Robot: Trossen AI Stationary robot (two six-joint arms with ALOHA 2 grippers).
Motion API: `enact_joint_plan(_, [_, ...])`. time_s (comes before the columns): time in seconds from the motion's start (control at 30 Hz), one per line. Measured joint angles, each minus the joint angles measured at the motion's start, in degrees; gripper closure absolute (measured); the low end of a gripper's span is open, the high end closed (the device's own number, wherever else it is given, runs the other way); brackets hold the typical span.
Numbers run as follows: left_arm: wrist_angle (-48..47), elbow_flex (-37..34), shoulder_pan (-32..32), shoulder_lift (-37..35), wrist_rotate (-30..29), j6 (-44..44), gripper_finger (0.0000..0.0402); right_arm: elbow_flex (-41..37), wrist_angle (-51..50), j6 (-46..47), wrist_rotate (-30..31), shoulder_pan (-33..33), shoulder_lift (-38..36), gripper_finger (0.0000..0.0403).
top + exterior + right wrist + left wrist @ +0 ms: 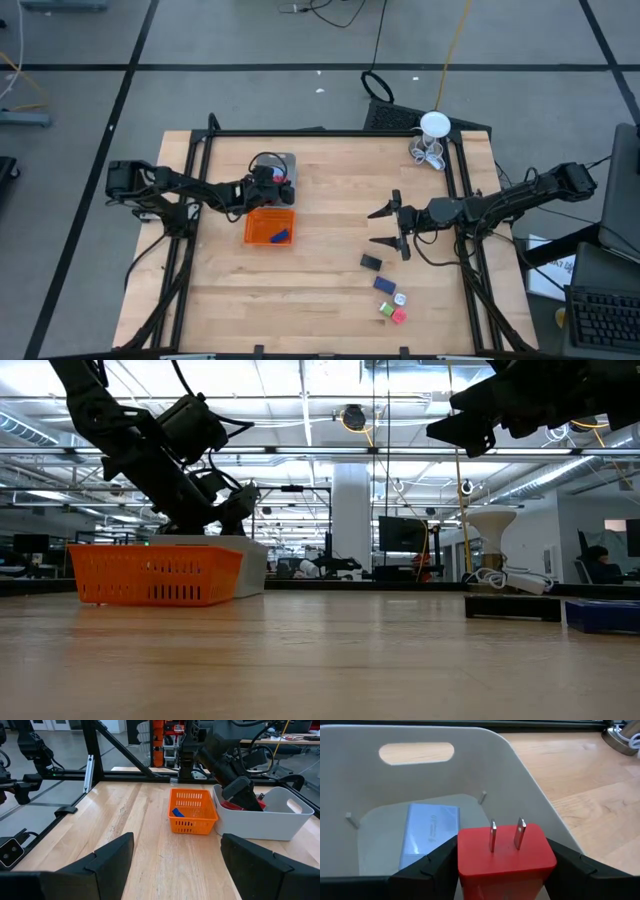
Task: Pick & Place Office items
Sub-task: Put the red charger adapter into the gray bin, then put the black digital timer into the orange bin
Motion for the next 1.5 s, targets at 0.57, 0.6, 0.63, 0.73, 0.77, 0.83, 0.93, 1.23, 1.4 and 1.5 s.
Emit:
enact_joint_plan(0.57, [0.0, 0.0, 0.0, 0.0, 1.2, -2.4, 0.0159, 0.0, 0.0, 0.0, 0.0, 0.0, 0.0, 0.0117])
enact_joint_plan(0.6, [0.0, 0.0, 0.0, 0.0, 1.2, -2.9, 0.0156, 0.0, 0.0, 0.0, 0.0, 0.0, 0.0, 0.0117])
enact_joint_plan(0.63, [0.0, 0.0, 0.0, 0.0, 1.2, -3.1, 0.0152, 0.0, 0.0, 0.0, 0.0, 0.0, 0.0, 0.0117])
enact_joint_plan(0.73, [-0.5, 0.0, 0.0, 0.0, 1.1, -3.8, 0.0131, 0.0, 0.0, 0.0, 0.0, 0.0, 0.0, 0.0117])
enact_joint_plan(0.77, [-0.6, 0.0, 0.0, 0.0, 1.1, -3.8, 0.0121, 0.0, 0.0, 0.0, 0.0, 0.0, 0.0, 0.0117])
enact_joint_plan(0.83, [-0.8, 0.0, 0.0, 0.0, 1.2, -3.3, 0.0104, 0.0, 0.0, 0.0, 0.0, 0.0, 0.0, 0.0117])
enact_joint_plan(0.93, [-0.8, 0.0, 0.0, 0.0, 1.2, -3.0, 0.0084, 0.0, 0.0, 0.0, 0.0, 0.0, 0.0, 0.0117])
enact_joint_plan(1.23, [-0.6, 0.0, 0.0, -1.8, 2.3, 1.1, 0.0072, 0.0, 0.0, 0.0, 0.0, 0.0, 0.0, 0.0117])
enact_joint_plan(1.4, [-0.6, 0.1, 0.0, -6.1, 5.2, 1.2, 0.0084, 0.0, 0.0, 0.0, 0.0, 0.0, 0.0, 0.0117])
enact_joint_plan(1.5, [-0.6, 0.1, 0.0, -9.9, 8.1, 1.6, 0.0093, 0.0, 0.0, 0.0, 0.0, 0.0, 0.0, 0.0117])
